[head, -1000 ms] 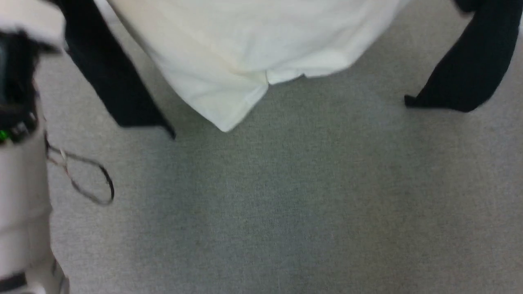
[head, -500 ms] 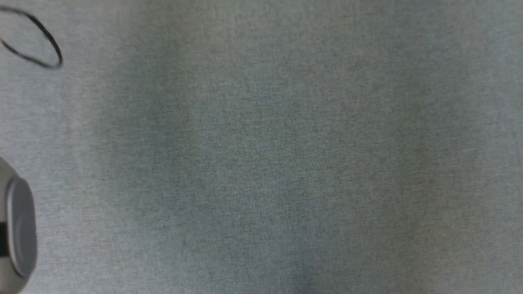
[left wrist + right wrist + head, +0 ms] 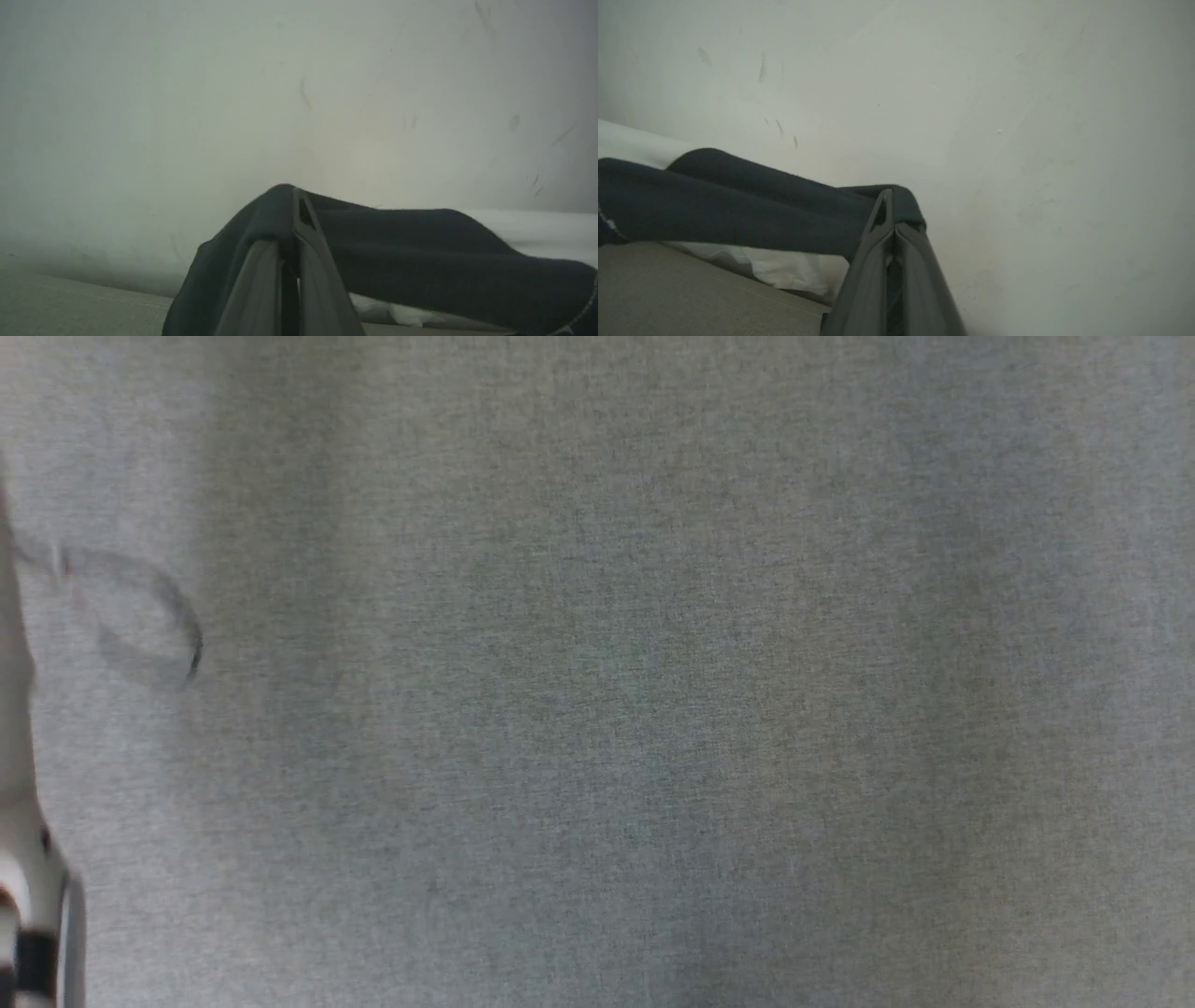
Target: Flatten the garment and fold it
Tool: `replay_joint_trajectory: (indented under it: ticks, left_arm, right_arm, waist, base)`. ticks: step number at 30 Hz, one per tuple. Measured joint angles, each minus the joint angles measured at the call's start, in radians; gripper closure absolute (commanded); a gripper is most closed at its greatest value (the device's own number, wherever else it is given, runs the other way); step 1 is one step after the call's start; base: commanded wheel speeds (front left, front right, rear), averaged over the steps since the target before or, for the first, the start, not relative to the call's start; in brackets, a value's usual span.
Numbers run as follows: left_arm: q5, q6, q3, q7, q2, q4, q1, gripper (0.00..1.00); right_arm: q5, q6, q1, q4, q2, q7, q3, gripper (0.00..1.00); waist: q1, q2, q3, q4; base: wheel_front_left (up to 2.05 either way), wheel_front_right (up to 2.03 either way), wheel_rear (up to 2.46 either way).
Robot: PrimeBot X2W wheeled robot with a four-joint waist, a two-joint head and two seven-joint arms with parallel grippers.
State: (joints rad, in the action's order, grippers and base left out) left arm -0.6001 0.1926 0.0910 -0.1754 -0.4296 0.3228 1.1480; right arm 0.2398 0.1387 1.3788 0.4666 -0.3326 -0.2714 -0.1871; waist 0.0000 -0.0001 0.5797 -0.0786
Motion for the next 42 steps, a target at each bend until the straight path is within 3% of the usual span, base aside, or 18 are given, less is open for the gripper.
replay_joint_trajectory:
  ticks: [7,11,16,23,30,37,42]
  left_arm:
    - [0.008,-0.050,0.093,-0.128,-0.050,-0.055,-0.301,1.00]
    - [-0.015,-0.049,0.112,-0.189,-0.061,-0.146,-0.506,1.00]
    - [-0.059,-0.013,0.117,-0.228,-0.062,-0.274,-0.744,1.00]
    - [-0.100,0.063,0.110,-0.247,-0.045,-0.428,-1.022,1.00]
    - [-0.116,0.118,0.098,-0.248,-0.037,-0.507,-1.202,1.00]
    - [-0.120,0.167,0.093,-0.247,-0.029,-0.529,-1.308,1.00]
    - [-0.129,0.180,0.096,-0.226,0.003,-0.521,-1.350,1.00]
  right_arm:
    - [0.167,0.000,-0.311,-0.095,-0.067,-0.071,-0.059,1.00]
    - [0.197,-0.001,-0.501,-0.197,-0.090,-0.102,-0.034,1.00]
    - [0.184,-0.001,-0.760,-0.337,-0.080,-0.150,0.049,1.00]
    - [0.072,-0.001,-1.088,-0.515,0.038,-0.188,0.216,1.00]
    - [-0.010,-0.001,-1.342,-0.651,0.169,-0.281,0.296,1.00]
    - [-0.051,-0.001,-1.491,-0.705,0.252,-0.367,0.329,1.00]
    - [-0.084,-0.002,-1.548,-0.686,0.273,-0.385,0.342,1.00]
  waist:
    - [-0.0001,0.0000,-0.077,0.008]
    - [-0.0002,0.0000,-0.136,0.014]
    - [-0.0003,0.0001,-0.218,0.023]
    - [-0.0004,0.0001,-0.318,0.035]
    - [-0.0003,0.0001,-0.386,0.048]
    - [-0.0001,0.0000,-0.418,0.050]
    - [-0.0001,0.0000,-0.419,0.047]
  base:
    - [0.00,0.00,0.00]
    - [0.00,0.00,0.00]
    - [0.00,0.00,0.00]
    - [0.00,0.00,0.00]
    - [0.00,0.00,0.00]
    - [0.00,0.00,0.00]
    - [0.00,0.00,0.00]
